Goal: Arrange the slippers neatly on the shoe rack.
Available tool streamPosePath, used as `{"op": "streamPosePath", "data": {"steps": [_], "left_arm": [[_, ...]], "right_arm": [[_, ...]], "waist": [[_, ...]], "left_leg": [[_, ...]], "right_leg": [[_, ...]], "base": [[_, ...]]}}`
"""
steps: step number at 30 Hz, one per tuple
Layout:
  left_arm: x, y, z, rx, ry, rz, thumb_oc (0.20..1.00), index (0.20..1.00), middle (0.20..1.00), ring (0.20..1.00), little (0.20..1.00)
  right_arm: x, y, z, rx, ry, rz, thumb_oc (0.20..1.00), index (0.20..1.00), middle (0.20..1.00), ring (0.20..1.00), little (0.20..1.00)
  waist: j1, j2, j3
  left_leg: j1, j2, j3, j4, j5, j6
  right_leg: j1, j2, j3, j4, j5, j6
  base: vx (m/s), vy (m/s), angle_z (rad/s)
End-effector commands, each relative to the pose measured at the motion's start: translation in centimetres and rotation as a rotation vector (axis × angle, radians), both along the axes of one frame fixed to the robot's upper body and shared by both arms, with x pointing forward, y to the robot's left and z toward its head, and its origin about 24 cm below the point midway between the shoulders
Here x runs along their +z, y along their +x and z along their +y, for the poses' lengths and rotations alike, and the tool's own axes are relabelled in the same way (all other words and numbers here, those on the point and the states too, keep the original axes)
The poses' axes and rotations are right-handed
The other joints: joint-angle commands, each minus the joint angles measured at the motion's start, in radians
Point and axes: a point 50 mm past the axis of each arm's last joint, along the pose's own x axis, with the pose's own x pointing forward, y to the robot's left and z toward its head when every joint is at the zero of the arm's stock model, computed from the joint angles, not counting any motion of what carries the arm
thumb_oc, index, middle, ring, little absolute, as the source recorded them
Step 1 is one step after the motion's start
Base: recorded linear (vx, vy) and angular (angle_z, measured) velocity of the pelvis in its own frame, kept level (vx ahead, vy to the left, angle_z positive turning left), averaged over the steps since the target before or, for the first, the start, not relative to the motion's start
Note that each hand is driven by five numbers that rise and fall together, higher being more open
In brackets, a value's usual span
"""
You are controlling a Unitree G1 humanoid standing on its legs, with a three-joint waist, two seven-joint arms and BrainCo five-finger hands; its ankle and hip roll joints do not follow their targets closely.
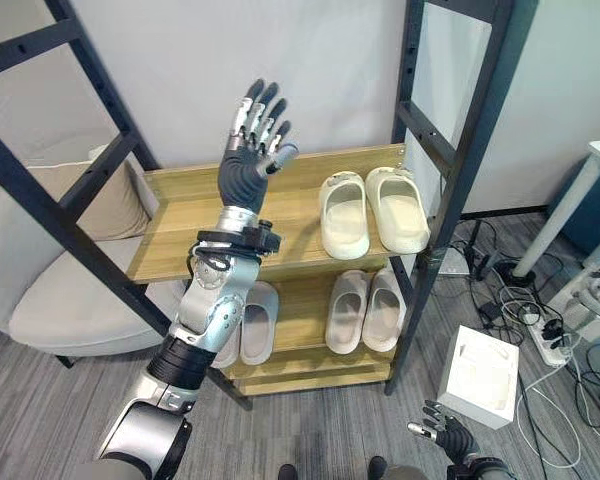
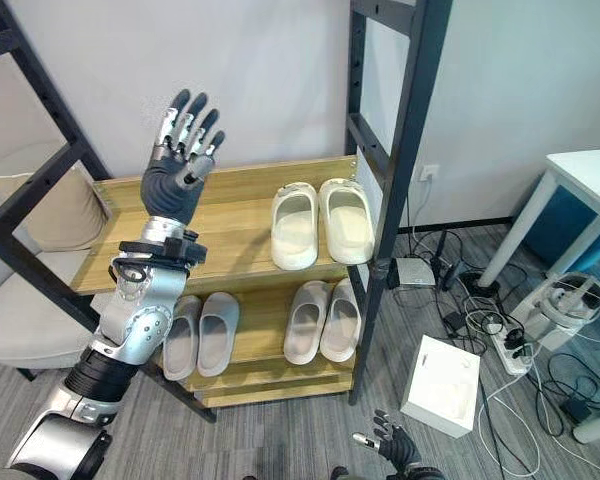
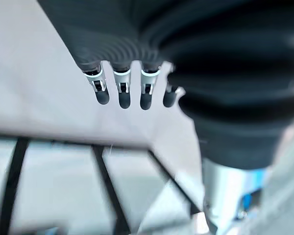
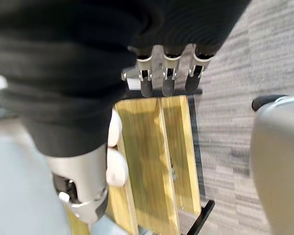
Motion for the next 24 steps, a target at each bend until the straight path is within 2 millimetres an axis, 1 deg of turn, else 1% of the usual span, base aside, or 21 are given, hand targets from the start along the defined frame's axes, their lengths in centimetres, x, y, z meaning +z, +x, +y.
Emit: {"op": "streamPosePath", "data": {"steps": [1,2,3,4,5,6,7,8,10,11,12,13,14,15,16,17,18,20,22,23,24], "left_arm": [[-1.6,-0.7,-0.6,-0.143,0.192,-0.007,1.0,1.0,1.0,1.0,1.0],[-4.2,-2.0,-0.2,-0.256,0.303,0.101,1.0,1.0,1.0,1.0,1.0],[-6.1,-2.6,0.2,-0.3,0.338,0.195,1.0,1.0,1.0,1.0,1.0],[-7.7,-3.2,0.7,-0.323,0.366,0.267,1.0,1.0,1.0,1.0,1.0],[-7.7,-3.2,0.7,-0.323,0.366,0.268,1.0,1.0,1.0,1.0,1.0],[-10.9,-4.4,1.8,-0.303,0.387,0.409,1.0,1.0,1.0,1.0,1.0],[-11.0,-4.5,1.9,-0.302,0.386,0.41,1.0,1.0,1.0,1.0,1.0],[-14.1,-5.6,3.0,-0.259,0.408,0.545,1.0,1.0,1.0,1.0,1.0],[-17.0,-6.6,4.6,-0.17,0.446,0.653,1.0,1.0,1.0,1.0,1.0],[-19.8,-7.7,6.1,-0.063,0.473,0.766,1.0,1.0,1.0,1.0,1.0],[-19.8,-7.7,6.0,-0.062,0.472,0.766,1.0,1.0,1.0,1.0,1.0],[-21.5,-8.3,6.9,0.019,0.475,0.838,1.0,1.0,1.0,1.0,1.0],[-22.7,-9.0,7.4,0.075,0.47,0.893,1.0,1.0,1.0,1.0,1.0],[-22.8,-9.0,7.3,0.076,0.469,0.893,1.0,1.0,1.0,1.0,1.0],[-25.3,-10.2,7.9,0.19,0.447,1.012,1.0,1.0,1.0,1.0,1.0],[-25.4,-10.2,7.8,0.191,0.446,1.011,1.0,1.0,1.0,1.0,1.0],[-27.3,-11.0,8.6,0.334,0.437,1.099,1.0,1.0,1.0,1.0,1.0],[-27.3,-11.0,8.5,0.334,0.437,1.098,1.0,1.0,1.0,1.0,1.0],[-28.2,-11.1,8.8,0.402,0.44,1.134,1.0,1.0,1.0,1.0,1.0],[-28.2,-11.1,8.8,0.402,0.44,1.133,1.0,1.0,1.0,1.0,1.0],[-29.0,-10.8,9.4,0.519,0.407,1.176,1.0,1.0,1.0,1.0,1.0]], "right_arm": [[0.4,1.2,1.9,0.015,0.078,-0.075,1.0,1.0,1.0,1.0,1.0],[0.3,1.2,1.9,0.025,0.077,-0.074,1.0,1.0,1.0,1.0,1.0],[0.4,1.2,1.9,0.032,0.076,-0.076,1.0,1.0,1.0,1.0,1.0],[0.4,1.3,1.8,0.038,0.075,-0.079,1.0,1.0,1.0,1.0,1.0],[0.4,1.3,1.8,0.039,0.075,-0.078,1.0,1.0,1.0,1.0,1.0],[0.4,1.4,1.7,0.046,0.072,-0.082,1.0,1.0,1.0,1.0,1.0],[0.4,1.4,1.7,0.048,0.072,-0.081,1.0,1.0,1.0,1.0,1.0],[0.5,1.6,1.3,0.044,0.063,-0.084,1.0,1.0,1.0,1.0,1.0],[0.6,1.8,1.1,0.043,0.054,-0.089,1.0,1.0,1.0,1.0,1.0],[0.7,2.0,0.8,0.037,0.045,-0.093,1.0,1.0,1.0,1.0,1.0],[0.7,2.0,0.8,0.038,0.044,-0.092,1.0,1.0,1.0,1.0,1.0],[0.8,2.1,0.7,0.033,0.037,-0.094,1.0,1.0,1.0,1.0,1.0],[0.8,2.1,0.6,0.025,0.033,-0.094,1.0,1.0,1.0,1.0,1.0],[0.8,2.1,0.6,0.027,0.031,-0.093,1.0,1.0,1.0,1.0,1.0],[0.8,2.1,0.5,0.01,0.023,-0.09,1.0,1.0,1.0,1.0,1.0],[0.8,2.1,0.4,0.011,0.021,-0.09,1.0,1.0,1.0,1.0,1.0],[0.7,1.9,0.2,-0.024,0.006,-0.085,1.0,1.0,1.0,1.0,1.0],[0.7,1.9,0.1,-0.024,0.005,-0.085,1.0,1.0,1.0,1.0,1.0],[0.6,1.9,0.1,-0.044,-0.009,-0.083,1.0,1.0,1.0,1.0,1.0],[0.6,1.9,0.1,-0.044,-0.009,-0.083,1.0,1.0,1.0,1.0,1.0],[0.4,1.7,0.1,-0.069,-0.024,-0.077,1.0,1.0,1.0,1.0,1.0]], "waist": [[0.005,-0.068,-0.017],[0.013,-0.068,-0.019],[0.018,-0.066,-0.018],[0.022,-0.067,-0.018],[0.021,-0.068,-0.018],[0.03,-0.071,-0.017],[0.029,-0.07,-0.018],[0.037,-0.074,-0.016],[0.04,-0.075,-0.017],[0.045,-0.077,-0.016],[0.044,-0.076,-0.017],[0.046,-0.077,-0.017],[0.049,-0.08,-0.017],[0.048,-0.078,-0.018],[0.054,-0.082,-0.017],[0.052,-0.08,-0.017],[0.06,-0.085,-0.017],[0.059,-0.084,-0.017],[0.062,-0.088,-0.017],[0.062,-0.088,-0.017],[0.065,-0.095,-0.02]], "left_leg": [[0.043,-0.026,-0.043,-0.03,-0.039,-0.025],[0.045,-0.027,-0.046,-0.03,-0.041,-0.023],[0.045,-0.027,-0.046,-0.03,-0.04,-0.023],[0.047,-0.028,-0.046,-0.03,-0.041,-0.022],[0.047,-0.028,-0.046,-0.03,-0.041,-0.022],[0.049,-0.028,-0.049,-0.03,-0.042,-0.02],[0.049,-0.028,-0.049,-0.03,-0.042,-0.02],[0.05,-0.028,-0.053,-0.03,-0.043,-0.018],[0.053,-0.028,-0.056,-0.03,-0.044,-0.016],[0.053,-0.029,-0.059,-0.03,-0.044,-0.013],[0.053,-0.029,-0.059,-0.03,-0.045,-0.013],[0.052,-0.03,-0.062,-0.03,-0.045,-0.012],[0.052,-0.031,-0.064,-0.03,-0.045,-0.01],[0.052,-0.031,-0.064,-0.03,-0.045,-0.01],[0.051,-0.033,-0.068,-0.03,-0.044,-0.008],[0.051,-0.033,-0.068,-0.03,-0.044,-0.008],[0.049,-0.036,-0.074,-0.03,-0.042,-0.005],[0.049,-0.036,-0.074,-0.03,-0.042,-0.005],[0.048,-0.038,-0.076,-0.03,-0.04,-0.004],[0.048,-0.038,-0.076,-0.03,-0.04,-0.004],[0.048,-0.04,-0.081,-0.03,-0.04,-0.003]], "right_leg": [[0.163,-0.074,-0.044,-0.305,0.187,0.118],[0.166,-0.076,-0.048,-0.305,0.188,0.12],[0.166,-0.077,-0.051,-0.304,0.19,0.121],[0.166,-0.078,-0.052,-0.303,0.19,0.122],[0.166,-0.078,-0.051,-0.303,0.19,0.123],[0.167,-0.079,-0.052,-0.302,0.19,0.123],[0.168,-0.079,-0.052,-0.302,0.19,0.123],[0.17,-0.079,-0.051,-0.302,0.189,0.124],[0.171,-0.081,-0.05,-0.301,0.186,0.124],[0.171,-0.082,-0.051,-0.3,0.185,0.124],[0.171,-0.082,-0.051,-0.3,0.185,0.125],[0.171,-0.083,-0.052,-0.301,0.185,0.124],[0.17,-0.084,-0.052,-0.301,0.186,0.123],[0.17,-0.084,-0.052,-0.301,0.185,0.123],[0.169,-0.085,-0.054,-0.301,0.185,0.122],[0.169,-0.085,-0.054,-0.301,0.184,0.122],[0.17,-0.086,-0.058,-0.301,0.184,0.119],[0.17,-0.086,-0.058,-0.301,0.184,0.119],[0.17,-0.087,-0.061,-0.301,0.184,0.118],[0.17,-0.087,-0.061,-0.301,0.184,0.118],[0.173,-0.088,-0.064,-0.302,0.184,0.116]], "base": [[0.02,0.017,0.14],[0.01,0.018,0.1],[0.01,0.028,0.07],[0.0,0.019,0.04],[0.0,0.0,0.0],[0.0,0.007,0.03],[0.0,0.0,0.0],[0.0,0.0,0.0],[0.0,0.016,0.0],[0.0,0.0,0.0],[0.0,0.0,0.0],[0.0,0.0,0.0],[0.0,0.017,0.06],[0.0,0.0,0.0],[0.0,0.011,0.07],[0.0,0.0,0.0],[0.0,0.0,0.0],[0.0,0.0,0.0],[0.0,0.001,0.03],[-0.01,-0.003,0.04],[0.0,-0.004,0.04]]}}
